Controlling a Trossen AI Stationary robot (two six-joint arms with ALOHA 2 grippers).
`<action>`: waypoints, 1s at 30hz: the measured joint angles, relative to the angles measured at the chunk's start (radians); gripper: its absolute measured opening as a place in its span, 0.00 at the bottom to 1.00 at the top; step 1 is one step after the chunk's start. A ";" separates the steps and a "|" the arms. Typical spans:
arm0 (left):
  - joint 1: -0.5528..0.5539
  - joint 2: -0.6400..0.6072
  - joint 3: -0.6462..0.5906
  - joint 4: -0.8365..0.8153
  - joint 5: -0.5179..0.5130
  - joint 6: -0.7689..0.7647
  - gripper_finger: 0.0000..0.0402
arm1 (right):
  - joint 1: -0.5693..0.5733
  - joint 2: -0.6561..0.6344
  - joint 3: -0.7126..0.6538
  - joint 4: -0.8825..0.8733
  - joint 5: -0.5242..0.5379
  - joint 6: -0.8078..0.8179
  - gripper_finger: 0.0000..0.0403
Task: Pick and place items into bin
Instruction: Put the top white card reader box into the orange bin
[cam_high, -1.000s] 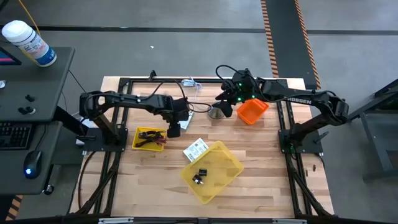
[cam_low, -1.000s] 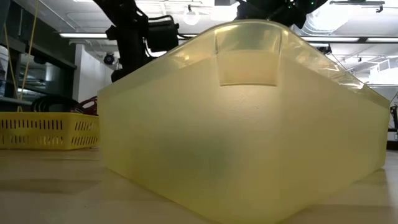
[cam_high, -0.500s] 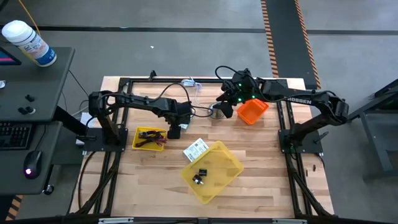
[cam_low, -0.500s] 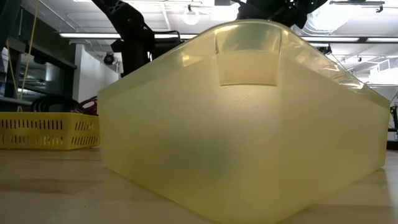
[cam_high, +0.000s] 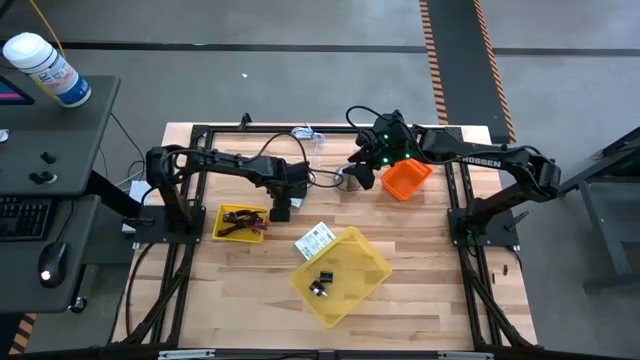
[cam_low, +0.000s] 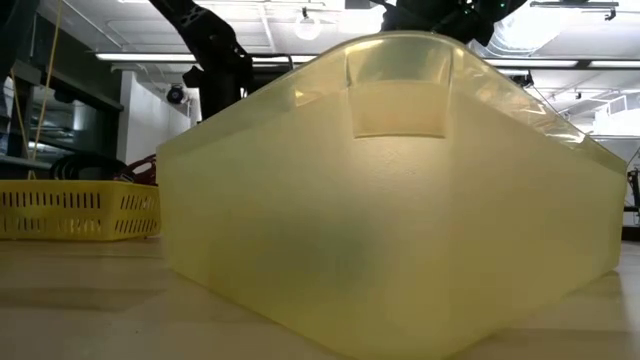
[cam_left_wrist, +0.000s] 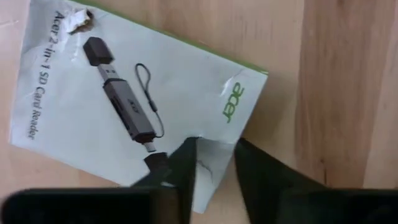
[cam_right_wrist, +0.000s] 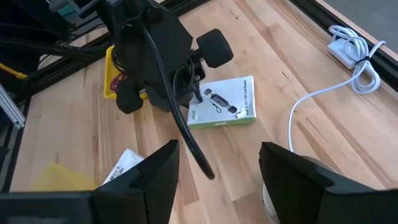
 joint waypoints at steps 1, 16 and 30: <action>0.000 0.001 -0.001 -0.001 0.008 -0.001 0.18 | 0.000 0.000 0.000 0.000 0.000 0.000 0.52; -0.002 0.006 -0.002 0.002 0.054 -0.071 0.00 | 0.000 0.000 0.000 0.001 0.008 0.009 0.52; -0.002 -0.045 0.172 -0.130 -0.009 -0.135 0.00 | -0.034 -0.001 0.000 -0.008 0.007 0.012 0.52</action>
